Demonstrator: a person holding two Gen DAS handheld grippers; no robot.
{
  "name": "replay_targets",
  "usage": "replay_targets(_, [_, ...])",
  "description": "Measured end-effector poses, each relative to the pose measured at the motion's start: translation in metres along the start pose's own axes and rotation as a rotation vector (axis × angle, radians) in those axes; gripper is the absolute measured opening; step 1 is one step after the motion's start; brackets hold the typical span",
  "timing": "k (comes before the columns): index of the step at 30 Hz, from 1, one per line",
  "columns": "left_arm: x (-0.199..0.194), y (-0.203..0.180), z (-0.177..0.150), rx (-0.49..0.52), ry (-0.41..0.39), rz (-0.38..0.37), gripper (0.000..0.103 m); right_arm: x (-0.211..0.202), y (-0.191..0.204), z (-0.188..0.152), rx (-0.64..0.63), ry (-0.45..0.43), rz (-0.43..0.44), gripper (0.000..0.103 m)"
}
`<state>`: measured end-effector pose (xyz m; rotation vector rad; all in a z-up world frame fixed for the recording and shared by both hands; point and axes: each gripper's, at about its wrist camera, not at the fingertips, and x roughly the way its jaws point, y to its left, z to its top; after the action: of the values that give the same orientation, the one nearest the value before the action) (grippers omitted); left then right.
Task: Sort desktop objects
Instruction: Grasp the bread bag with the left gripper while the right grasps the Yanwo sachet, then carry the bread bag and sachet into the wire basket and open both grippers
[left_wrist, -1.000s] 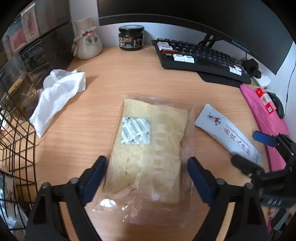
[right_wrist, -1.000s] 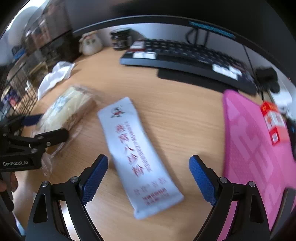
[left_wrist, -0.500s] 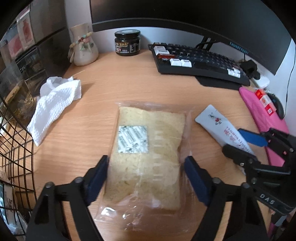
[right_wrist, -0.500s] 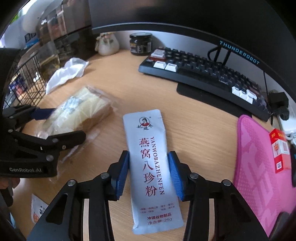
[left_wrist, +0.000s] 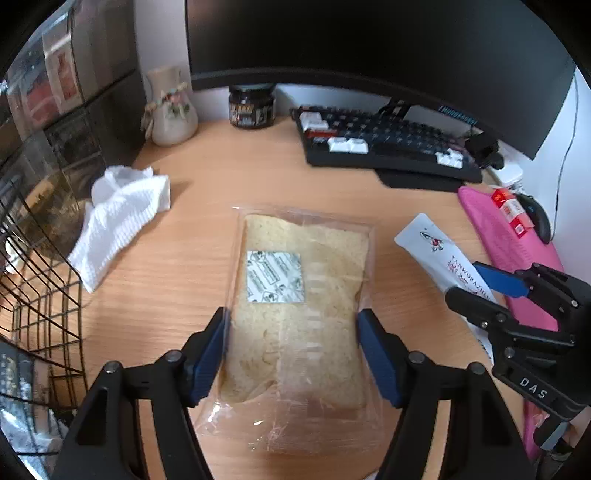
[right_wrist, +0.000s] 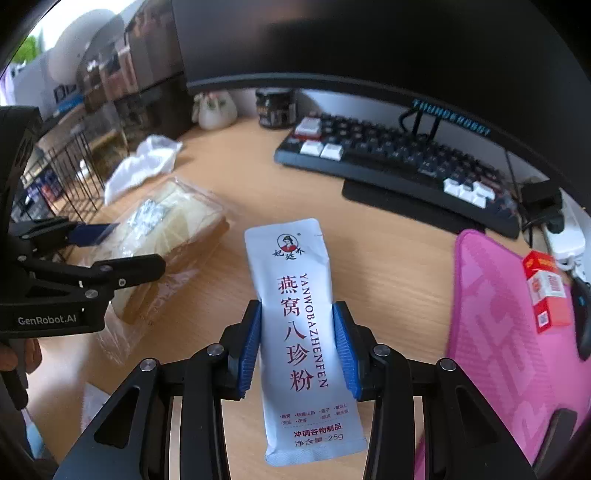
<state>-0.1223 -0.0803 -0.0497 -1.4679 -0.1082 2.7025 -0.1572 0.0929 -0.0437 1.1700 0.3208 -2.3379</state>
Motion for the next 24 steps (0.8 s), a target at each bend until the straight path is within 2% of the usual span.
replay_targets(5, [-0.024, -0.004, 0.003, 0.004, -0.044, 0.004, 0.073, -0.027, 0.005, 0.006, -0.010, -0.048, -0.001, 0.039])
replay_targets(12, [-0.099, -0.002, 0.012, -0.010, -0.196, 0.012, 0.073, -0.081, 0.034, 0.031, -0.063, -0.163, 0.030, 0.039])
replay_targets(19, [-0.178, 0.038, -0.006, -0.100, -0.339, 0.103, 0.073, -0.130, 0.101, 0.067, -0.184, -0.281, 0.082, 0.039])
replay_targets(24, [-0.219, 0.087, -0.030, -0.181, -0.381, 0.190, 0.073, -0.144, 0.169, 0.083, -0.276, -0.326, 0.150, 0.039])
